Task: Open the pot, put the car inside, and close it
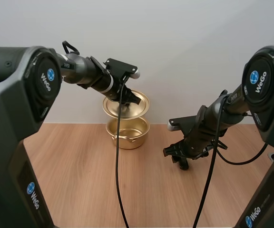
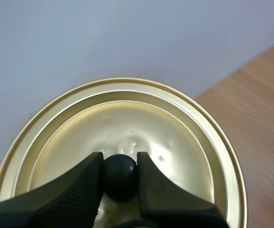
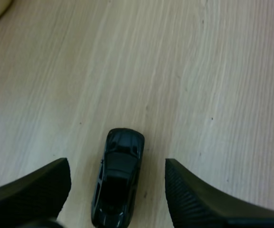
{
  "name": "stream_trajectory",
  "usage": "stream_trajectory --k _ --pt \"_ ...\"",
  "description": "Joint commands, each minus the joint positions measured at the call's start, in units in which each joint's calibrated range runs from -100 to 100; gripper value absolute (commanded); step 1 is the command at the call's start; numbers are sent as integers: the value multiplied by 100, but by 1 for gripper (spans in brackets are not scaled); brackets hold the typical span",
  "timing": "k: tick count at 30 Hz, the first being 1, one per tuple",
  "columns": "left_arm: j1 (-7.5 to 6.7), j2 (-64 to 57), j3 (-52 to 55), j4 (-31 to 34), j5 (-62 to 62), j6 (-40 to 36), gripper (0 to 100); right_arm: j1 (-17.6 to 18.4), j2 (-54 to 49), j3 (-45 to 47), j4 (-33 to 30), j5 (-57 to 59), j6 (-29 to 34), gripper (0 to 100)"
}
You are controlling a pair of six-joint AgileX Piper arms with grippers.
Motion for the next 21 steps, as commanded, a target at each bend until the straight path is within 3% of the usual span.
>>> stream_trajectory --k 1,8,10,11,13,15,21 --pt "-4 -343 -79 -10 8 -21 0 0 32 -3 -10 18 -3 94" --pt "-4 -1204 -524 -10 340 -195 0 0 314 -3 -26 36 -3 90" --pt "-4 -1441 -617 -10 443 -280 0 0 314 -3 -26 36 -3 84" --pt "-4 -1548 -650 -10 438 -344 0 0 314 -3 -26 15 -3 74" --pt "-4 -1741 -695 -10 454 -393 0 0 314 -3 -26 -5 62 41" --pt "-4 -1956 -707 -10 434 -421 0 0 303 -27 -16 -21 62 0" --pt "-4 -2519 -707 -21 400 -631 0 0 192 -662 51 30 62 0"
